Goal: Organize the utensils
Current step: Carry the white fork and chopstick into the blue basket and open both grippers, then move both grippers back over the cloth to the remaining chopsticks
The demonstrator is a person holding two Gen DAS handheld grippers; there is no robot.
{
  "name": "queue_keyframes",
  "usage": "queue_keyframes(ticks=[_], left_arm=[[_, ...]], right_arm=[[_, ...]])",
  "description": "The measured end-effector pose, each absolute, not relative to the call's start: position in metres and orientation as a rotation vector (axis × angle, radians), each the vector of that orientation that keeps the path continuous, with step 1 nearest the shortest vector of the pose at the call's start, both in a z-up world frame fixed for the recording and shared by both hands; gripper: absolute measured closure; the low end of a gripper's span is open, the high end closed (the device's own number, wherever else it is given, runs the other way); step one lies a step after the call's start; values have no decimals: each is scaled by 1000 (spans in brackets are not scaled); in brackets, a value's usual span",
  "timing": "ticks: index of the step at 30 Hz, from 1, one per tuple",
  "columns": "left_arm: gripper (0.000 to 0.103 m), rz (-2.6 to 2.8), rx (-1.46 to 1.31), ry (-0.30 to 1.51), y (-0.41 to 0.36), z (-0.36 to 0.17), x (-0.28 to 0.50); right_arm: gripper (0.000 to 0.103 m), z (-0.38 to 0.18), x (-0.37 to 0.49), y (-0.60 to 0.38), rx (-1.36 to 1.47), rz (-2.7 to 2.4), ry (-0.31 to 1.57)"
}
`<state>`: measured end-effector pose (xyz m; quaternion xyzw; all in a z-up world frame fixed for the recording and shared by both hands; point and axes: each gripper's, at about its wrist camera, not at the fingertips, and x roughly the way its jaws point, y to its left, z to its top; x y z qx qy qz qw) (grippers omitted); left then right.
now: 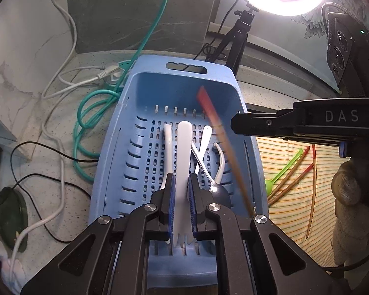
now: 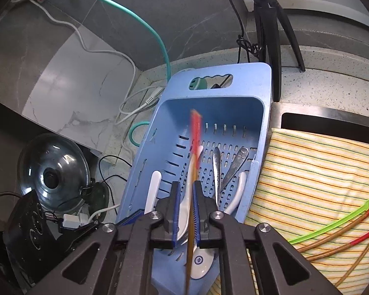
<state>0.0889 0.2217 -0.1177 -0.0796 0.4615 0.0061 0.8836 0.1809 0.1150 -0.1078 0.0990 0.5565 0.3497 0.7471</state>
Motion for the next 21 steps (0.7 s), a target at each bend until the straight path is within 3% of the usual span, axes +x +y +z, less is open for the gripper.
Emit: queue_keyframes(ticks=[1,2,3,4,21], left_arm=[[75,25,-164,961,222,-117,88],[70,32,-162,959,222,-116,88],[70,32,-161,952,222,-115,87],[70,31,-162,949,222,-114,86],[70,-24,-119,911,181,-94,72]], right_arm=[[79,-107,180,115,211,764,1216],[73,-106,179,114,205,761,1210],[65,-105,178,113,202,757,1198],[63,-103,177,111,199,756,1188],[63,-80,169,49,223,738,1154]])
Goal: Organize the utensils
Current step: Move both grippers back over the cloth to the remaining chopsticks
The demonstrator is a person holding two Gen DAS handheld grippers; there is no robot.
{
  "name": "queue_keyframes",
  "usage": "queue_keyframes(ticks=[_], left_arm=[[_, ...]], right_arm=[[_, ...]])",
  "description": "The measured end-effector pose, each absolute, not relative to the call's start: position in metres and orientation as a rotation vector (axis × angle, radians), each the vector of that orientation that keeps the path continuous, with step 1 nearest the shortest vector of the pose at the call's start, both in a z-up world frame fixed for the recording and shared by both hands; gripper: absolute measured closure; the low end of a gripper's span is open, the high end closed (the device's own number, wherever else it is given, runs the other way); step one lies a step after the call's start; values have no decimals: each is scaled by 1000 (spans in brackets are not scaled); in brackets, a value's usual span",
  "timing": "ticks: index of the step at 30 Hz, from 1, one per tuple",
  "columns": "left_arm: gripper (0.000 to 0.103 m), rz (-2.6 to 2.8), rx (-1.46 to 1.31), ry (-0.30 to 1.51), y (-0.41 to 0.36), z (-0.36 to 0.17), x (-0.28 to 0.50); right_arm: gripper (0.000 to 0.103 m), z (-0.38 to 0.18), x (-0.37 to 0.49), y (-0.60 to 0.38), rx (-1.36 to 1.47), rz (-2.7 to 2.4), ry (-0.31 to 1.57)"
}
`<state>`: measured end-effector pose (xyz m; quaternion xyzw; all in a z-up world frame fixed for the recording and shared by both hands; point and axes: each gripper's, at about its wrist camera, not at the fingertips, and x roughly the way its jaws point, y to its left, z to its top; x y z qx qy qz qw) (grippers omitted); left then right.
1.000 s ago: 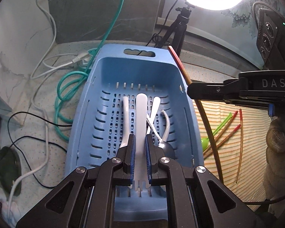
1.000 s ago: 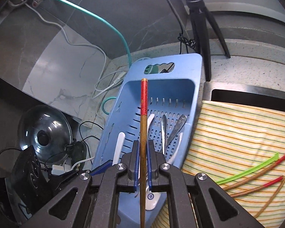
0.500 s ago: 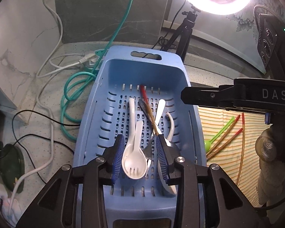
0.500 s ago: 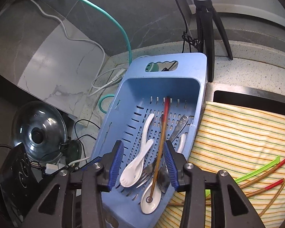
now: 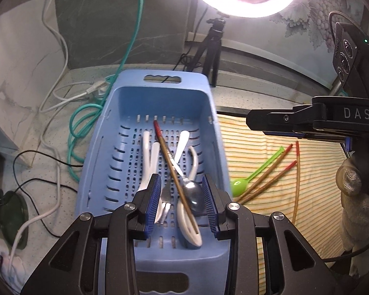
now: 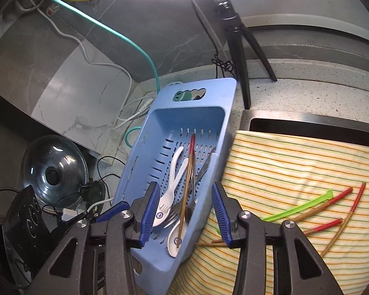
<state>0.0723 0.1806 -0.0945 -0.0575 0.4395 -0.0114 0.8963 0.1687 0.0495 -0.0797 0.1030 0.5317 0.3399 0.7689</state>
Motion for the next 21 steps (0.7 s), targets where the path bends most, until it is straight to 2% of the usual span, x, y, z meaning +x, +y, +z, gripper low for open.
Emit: queue_keyframes(ticks=[9,15,17,21], left_arm=[[70,-114,-70,882,135,-82,68],[71,-197,-9,908,99,-90,75],[83,-244,6,941,88,-98,79],[85,-286,112,1005,69,-113,87]], right_arm=[[63,-65,158,-26,223,682,1107],[63,-78,162,-75,243,601,1132],[63,-88,165,-92,257,562,1148],[63,-114,169,-121,299,489,1197]])
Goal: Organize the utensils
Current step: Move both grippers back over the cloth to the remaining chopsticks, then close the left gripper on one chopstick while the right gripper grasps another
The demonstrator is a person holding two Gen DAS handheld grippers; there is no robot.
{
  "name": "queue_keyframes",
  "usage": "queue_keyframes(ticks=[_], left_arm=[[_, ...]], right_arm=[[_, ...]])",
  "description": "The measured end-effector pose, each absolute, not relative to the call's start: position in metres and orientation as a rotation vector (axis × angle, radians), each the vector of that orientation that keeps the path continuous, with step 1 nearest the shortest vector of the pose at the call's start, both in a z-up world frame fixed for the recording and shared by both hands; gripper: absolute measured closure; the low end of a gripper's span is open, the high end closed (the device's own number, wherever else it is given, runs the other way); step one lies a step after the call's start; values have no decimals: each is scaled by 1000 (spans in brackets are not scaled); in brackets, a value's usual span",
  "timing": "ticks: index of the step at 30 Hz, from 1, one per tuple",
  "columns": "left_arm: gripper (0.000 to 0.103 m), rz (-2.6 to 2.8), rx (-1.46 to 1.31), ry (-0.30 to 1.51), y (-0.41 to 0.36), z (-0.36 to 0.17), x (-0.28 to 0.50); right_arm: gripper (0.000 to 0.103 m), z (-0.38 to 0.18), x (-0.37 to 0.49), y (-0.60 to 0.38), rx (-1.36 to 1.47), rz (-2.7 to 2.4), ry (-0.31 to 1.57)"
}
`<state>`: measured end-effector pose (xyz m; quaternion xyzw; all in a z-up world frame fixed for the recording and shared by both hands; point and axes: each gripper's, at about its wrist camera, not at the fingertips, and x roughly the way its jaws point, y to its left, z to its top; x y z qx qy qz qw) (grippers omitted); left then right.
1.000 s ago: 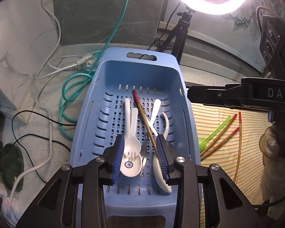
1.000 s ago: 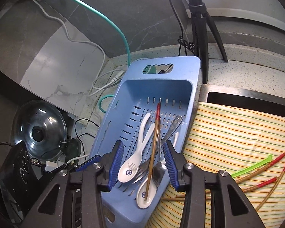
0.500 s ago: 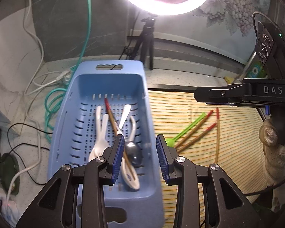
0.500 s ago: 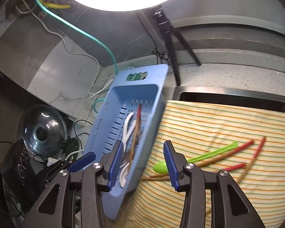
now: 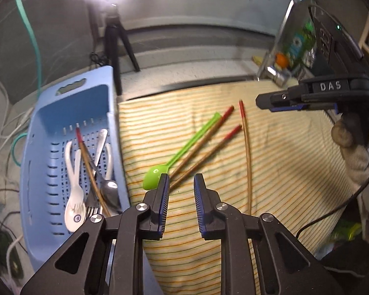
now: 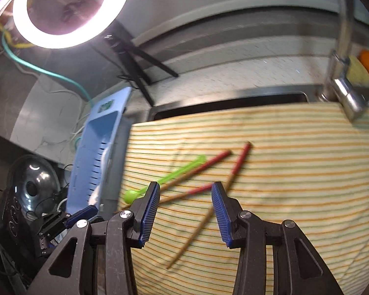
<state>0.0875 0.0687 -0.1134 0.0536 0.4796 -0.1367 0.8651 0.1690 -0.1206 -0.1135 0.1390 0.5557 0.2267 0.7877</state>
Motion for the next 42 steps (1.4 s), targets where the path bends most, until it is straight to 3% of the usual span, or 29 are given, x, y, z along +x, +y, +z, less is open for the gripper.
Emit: queue_keyframes(ticks=[13,23,35,42], left_arm=[[86,-427,499,1156,-2,-151,124],[86,-457,574,1179,-17,-164,139],[91,-479,501,1209,-14,-172,152],[92,-450,387,1235,-6,-174,156]], right_arm=[[65,-159,173,-137,391,420,1312],[72,-174,174,-128,383,412,1349],[77,-181,182,-110,287,392,1366],[90,-185,186,-111,254,382,1371]])
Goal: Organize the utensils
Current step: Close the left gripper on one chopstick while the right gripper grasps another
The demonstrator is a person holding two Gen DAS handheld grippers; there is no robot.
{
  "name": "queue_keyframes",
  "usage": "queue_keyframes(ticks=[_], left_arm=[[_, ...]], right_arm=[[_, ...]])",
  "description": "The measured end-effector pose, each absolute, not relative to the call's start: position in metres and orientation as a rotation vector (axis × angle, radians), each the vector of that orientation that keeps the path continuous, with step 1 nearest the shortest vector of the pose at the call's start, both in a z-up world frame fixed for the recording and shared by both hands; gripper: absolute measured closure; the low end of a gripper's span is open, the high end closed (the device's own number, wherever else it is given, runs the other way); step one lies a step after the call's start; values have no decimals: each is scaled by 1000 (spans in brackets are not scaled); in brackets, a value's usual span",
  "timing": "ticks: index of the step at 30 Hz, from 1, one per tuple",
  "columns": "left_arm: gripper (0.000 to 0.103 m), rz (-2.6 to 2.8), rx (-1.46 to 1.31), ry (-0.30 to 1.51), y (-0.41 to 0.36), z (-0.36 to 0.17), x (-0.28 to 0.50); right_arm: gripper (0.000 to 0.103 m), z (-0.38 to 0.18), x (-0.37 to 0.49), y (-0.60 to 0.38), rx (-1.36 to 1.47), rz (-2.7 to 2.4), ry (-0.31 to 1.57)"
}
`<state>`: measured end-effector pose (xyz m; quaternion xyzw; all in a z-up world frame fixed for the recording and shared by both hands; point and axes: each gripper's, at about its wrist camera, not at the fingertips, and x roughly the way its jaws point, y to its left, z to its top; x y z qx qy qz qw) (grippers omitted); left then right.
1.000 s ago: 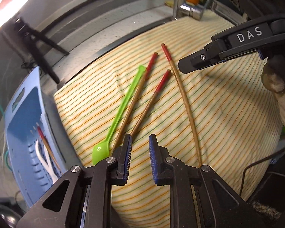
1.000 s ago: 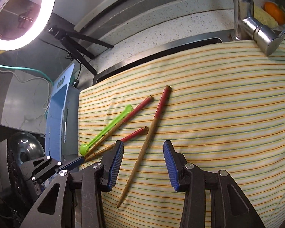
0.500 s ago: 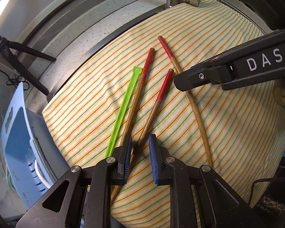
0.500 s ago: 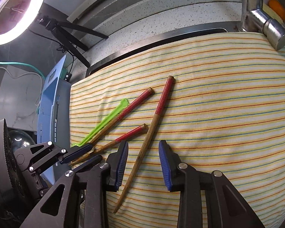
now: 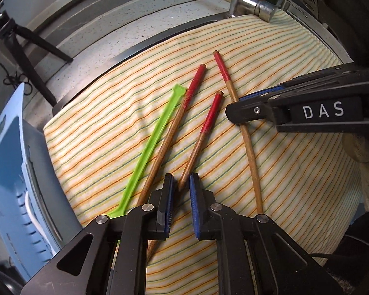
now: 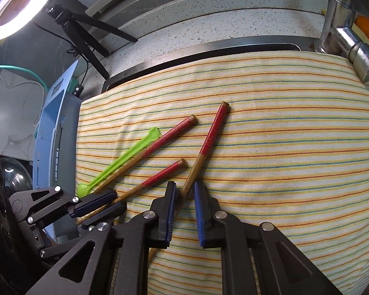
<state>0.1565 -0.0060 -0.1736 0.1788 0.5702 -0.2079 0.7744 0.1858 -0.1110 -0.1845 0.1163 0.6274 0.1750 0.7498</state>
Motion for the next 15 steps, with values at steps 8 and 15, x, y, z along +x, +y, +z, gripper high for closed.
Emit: queue_keyframes(ticks=[8,15], left_arm=[[93,-432,330,1250,-5,-173,147],[93,-455,351,1251,-16,-178,127]], right_arm=[[91,-184,184,-114,244,398,1367],[94,-183,171,-132,227,423,1397]])
